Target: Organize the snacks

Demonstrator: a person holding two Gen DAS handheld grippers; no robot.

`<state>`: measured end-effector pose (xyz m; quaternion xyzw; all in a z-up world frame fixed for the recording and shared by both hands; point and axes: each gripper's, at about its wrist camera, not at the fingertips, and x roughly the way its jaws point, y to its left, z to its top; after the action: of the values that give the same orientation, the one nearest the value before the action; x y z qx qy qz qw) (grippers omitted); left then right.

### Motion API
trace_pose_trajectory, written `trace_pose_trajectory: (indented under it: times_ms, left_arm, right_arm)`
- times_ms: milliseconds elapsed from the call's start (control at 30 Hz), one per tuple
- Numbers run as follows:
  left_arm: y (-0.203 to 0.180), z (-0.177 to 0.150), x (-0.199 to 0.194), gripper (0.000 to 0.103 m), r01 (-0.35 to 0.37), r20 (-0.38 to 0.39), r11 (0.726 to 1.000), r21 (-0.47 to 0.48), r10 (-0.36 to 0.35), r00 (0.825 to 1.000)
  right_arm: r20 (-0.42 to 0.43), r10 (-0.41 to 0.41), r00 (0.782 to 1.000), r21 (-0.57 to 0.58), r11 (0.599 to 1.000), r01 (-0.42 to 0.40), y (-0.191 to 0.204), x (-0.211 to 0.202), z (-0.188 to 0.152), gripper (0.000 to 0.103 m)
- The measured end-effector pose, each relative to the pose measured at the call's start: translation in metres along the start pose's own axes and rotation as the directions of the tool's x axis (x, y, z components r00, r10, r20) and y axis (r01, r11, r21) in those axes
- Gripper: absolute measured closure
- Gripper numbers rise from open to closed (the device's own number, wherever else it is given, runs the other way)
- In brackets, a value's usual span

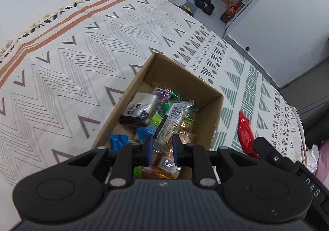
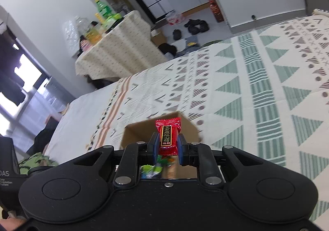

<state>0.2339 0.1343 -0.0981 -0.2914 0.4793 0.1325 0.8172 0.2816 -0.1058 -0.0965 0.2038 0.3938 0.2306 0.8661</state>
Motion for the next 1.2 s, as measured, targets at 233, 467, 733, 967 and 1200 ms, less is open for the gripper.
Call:
trace_pose_trajectory:
  times_ms: [233, 467, 733, 967, 1200]
  left_arm:
    - [0.011, 0.003, -0.002, 0.07, -0.053, 0.014, 0.998, -0.017, 0.053, 0.999]
    - [0.014, 0.003, -0.012, 0.049, -0.088, 0.041, 0.996, -0.016, 0.089, 0.995]
    - [0.015, 0.001, -0.022, 0.028, -0.115, 0.051, 0.993, 0.002, 0.115, 0.992]
    - [0.009, -0.004, -0.03, 0.018, -0.125, 0.04, 0.991, 0.054, 0.123, 0.992]
    - [0.002, -0.015, -0.042, 0.01, -0.112, 0.045, 0.986, 0.12, 0.108, 0.993]
  right_arm:
    - [-0.033, 0.033, 0.999, -0.026, 0.999, -0.033, 0.015, 0.005, -0.01, 0.085]
    - [-0.065, 0.044, 0.997, -0.035, 0.998, -0.046, 0.023, 0.008, -0.019, 0.085]
    - [-0.103, 0.061, 0.993, -0.004, 0.998, -0.061, 0.025, 0.006, -0.025, 0.069]
    - [-0.074, 0.033, 0.997, -0.011, 0.999, -0.034, 0.021, -0.009, -0.022, 0.063]
    - [-0.037, 0.003, 0.999, -0.036, 0.999, -0.004, 0.016, -0.031, -0.022, 0.037]
